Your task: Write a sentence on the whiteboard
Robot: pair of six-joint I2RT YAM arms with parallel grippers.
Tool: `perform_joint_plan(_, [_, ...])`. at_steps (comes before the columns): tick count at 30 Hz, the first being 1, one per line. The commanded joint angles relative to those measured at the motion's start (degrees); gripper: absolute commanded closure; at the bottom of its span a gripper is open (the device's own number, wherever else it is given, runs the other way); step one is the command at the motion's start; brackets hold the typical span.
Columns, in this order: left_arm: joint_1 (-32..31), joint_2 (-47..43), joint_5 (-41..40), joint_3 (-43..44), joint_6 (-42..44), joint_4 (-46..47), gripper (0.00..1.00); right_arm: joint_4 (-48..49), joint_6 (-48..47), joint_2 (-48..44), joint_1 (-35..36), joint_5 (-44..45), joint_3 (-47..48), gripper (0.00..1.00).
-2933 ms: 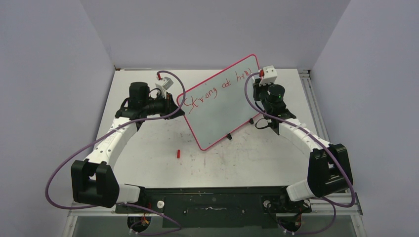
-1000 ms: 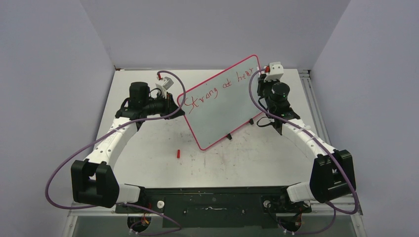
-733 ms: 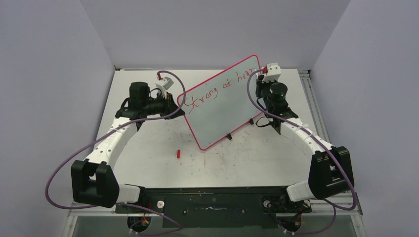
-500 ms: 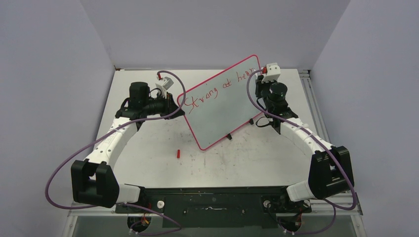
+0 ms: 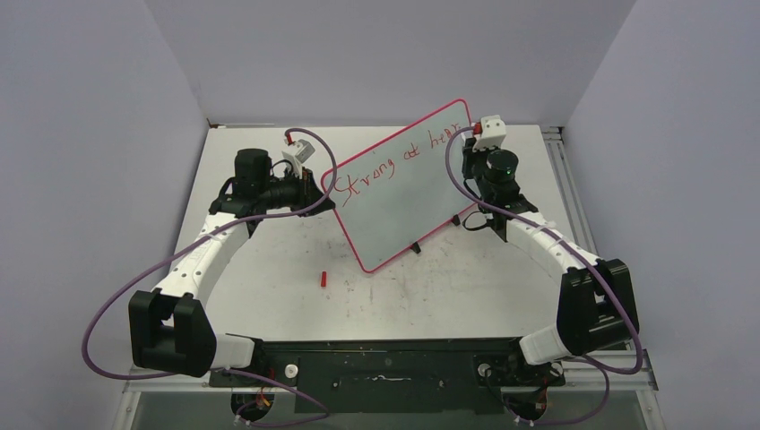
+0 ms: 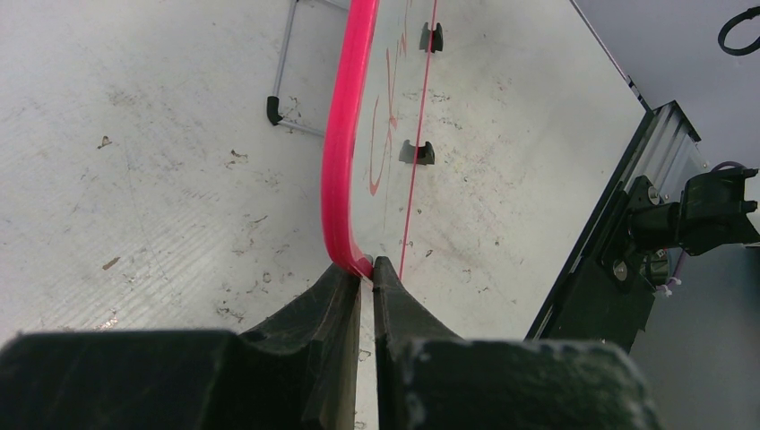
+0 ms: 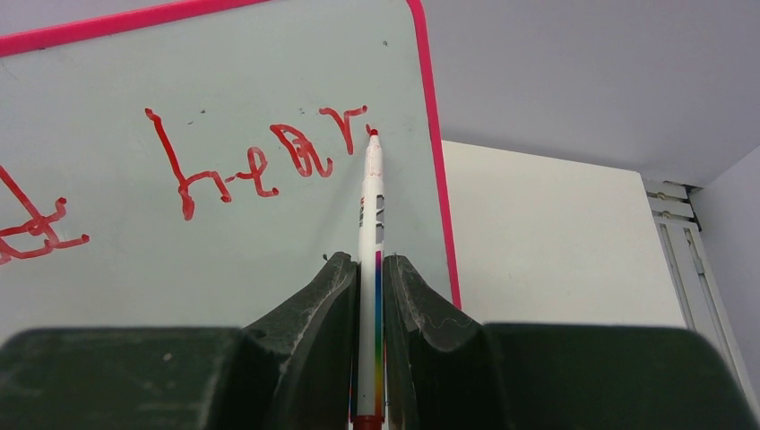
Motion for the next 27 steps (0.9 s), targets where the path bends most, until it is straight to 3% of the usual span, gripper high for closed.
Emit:
perform_joint_plan(1, [-0.4, -0.4, 0.3, 1.6, 1.2, 0.3, 1.00, 2.8, 0.3, 0.6, -0.3, -0.5, 2.6, 0.95])
perform_joint_plan(20, [-0.4, -0.6, 0.2, 1.6, 1.2, 0.3, 1.00, 3.3, -0.6, 3.7, -0.8, 1.6, 4.7, 0.95])
perform_joint_plan(27, [-0.4, -0.6, -1.1, 1.7, 0.9, 0.3, 1.00, 3.5, -0.1, 0.4, -0.7, 2.3, 2.6, 0.95])
